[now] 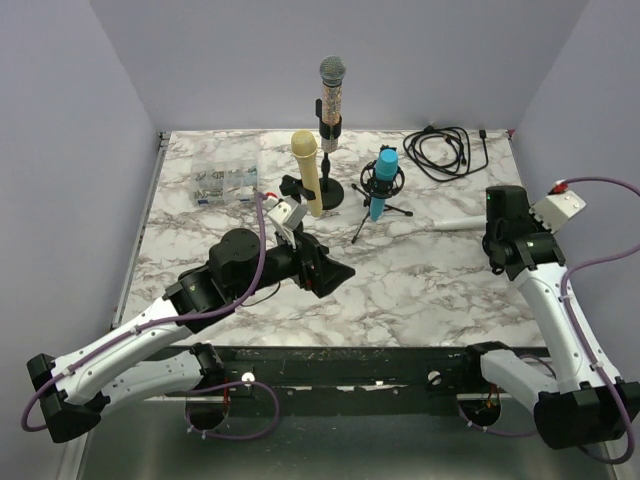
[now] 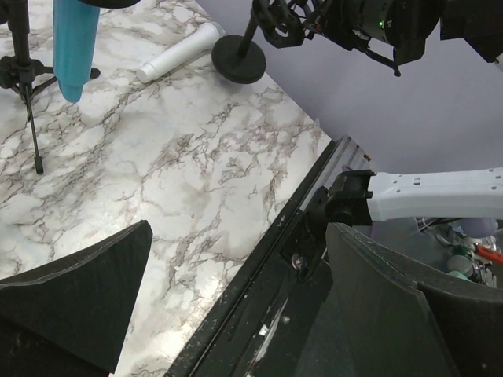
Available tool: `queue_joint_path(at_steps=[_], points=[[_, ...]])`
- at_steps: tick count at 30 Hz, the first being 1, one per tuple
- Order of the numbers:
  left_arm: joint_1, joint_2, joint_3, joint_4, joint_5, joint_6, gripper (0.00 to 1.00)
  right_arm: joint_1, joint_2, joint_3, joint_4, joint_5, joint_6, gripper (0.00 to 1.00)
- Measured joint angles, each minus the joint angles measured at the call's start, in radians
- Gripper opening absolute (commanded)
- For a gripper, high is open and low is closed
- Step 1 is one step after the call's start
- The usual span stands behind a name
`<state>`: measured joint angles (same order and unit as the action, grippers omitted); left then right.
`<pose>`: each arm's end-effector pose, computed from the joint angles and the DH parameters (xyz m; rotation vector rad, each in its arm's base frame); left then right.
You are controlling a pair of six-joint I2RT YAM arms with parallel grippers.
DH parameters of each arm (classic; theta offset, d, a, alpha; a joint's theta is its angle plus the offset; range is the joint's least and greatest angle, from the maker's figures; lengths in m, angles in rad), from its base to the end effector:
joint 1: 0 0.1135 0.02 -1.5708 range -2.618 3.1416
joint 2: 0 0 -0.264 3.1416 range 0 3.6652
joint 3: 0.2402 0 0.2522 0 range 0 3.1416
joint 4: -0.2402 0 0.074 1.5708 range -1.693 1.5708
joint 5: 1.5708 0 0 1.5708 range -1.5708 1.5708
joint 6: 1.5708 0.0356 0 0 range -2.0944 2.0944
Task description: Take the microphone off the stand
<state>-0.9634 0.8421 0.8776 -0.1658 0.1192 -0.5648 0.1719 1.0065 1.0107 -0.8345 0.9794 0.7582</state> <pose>0.1080 -0.1628 0.3649 0.4637 1.8038 -1.2093 0.1891 0.0028 0.3283 0.9766 1.7998 -0.6062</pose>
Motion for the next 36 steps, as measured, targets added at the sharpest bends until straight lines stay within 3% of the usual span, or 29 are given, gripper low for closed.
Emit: queue_joint_path(at_steps=[7,12,16,17,19,21,23,24,30,36], points=[[0.000,-0.005,0.000,-0.005,-0.003,0.006,0.96,-0.141,-0.034,-0.063,0.054,-0.011,-0.020,0.03],[0.002,-0.029,0.000,-0.029,-0.010,0.017,0.96,-0.160,-0.034,-0.097,0.069,-0.055,-0.028,0.15],[0.006,-0.051,0.011,-0.063,-0.021,0.023,0.97,-0.161,-0.034,-0.113,0.086,-0.081,-0.039,0.17],[0.006,-0.059,0.017,-0.068,-0.026,0.026,0.97,-0.161,-0.034,-0.114,0.088,-0.087,-0.043,0.28],[0.007,-0.073,0.032,-0.081,-0.035,0.034,0.98,-0.161,-0.037,-0.115,0.093,-0.097,-0.054,0.31],[0.007,-0.089,0.053,-0.095,-0.048,0.045,0.98,-0.161,-0.045,-0.115,0.113,-0.102,-0.058,0.47],[0.007,-0.103,0.076,-0.107,-0.063,0.053,0.98,-0.161,-0.062,-0.114,0.130,-0.103,-0.069,0.49],[0.007,-0.110,0.082,-0.110,-0.069,0.059,0.98,-0.161,-0.070,-0.112,0.132,-0.103,-0.075,0.56],[0.009,-0.138,0.087,-0.114,-0.090,0.064,0.99,-0.161,-0.109,-0.058,0.146,-0.119,-0.122,0.62],[0.012,-0.157,0.085,-0.114,-0.126,0.064,0.99,-0.161,-0.121,0.023,0.163,-0.229,-0.198,0.69]])
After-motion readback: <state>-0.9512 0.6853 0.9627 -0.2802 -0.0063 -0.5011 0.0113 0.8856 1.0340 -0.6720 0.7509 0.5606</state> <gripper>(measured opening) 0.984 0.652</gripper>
